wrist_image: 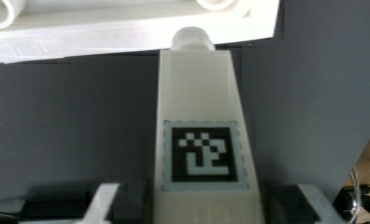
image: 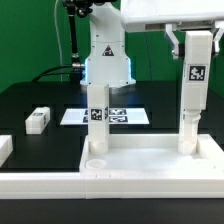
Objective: Assemble desk
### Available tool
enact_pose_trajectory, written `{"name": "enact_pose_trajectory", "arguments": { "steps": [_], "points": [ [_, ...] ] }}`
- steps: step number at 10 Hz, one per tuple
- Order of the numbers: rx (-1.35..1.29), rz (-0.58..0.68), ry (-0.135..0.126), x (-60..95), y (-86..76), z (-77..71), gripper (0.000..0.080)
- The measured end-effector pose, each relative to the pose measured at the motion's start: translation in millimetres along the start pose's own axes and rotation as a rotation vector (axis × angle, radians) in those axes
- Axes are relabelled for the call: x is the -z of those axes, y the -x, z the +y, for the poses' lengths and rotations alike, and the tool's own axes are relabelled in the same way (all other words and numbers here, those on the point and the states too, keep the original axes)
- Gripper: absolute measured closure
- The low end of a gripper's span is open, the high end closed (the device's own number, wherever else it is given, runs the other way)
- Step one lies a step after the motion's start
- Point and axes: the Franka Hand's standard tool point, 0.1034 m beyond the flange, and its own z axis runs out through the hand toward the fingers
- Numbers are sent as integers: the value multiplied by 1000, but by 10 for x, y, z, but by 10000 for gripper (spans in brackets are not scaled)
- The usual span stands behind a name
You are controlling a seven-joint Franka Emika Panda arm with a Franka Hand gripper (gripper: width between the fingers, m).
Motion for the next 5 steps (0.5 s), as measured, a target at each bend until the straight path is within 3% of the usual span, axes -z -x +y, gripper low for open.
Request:
{"name": "enact_pose_trajectory", "arguments": {
  "steps": [2,5],
  "points": [
    [13,19,-3,-88,-2,21,509],
    [7,29,-11,-369,182,-99,509]
  ]
}}
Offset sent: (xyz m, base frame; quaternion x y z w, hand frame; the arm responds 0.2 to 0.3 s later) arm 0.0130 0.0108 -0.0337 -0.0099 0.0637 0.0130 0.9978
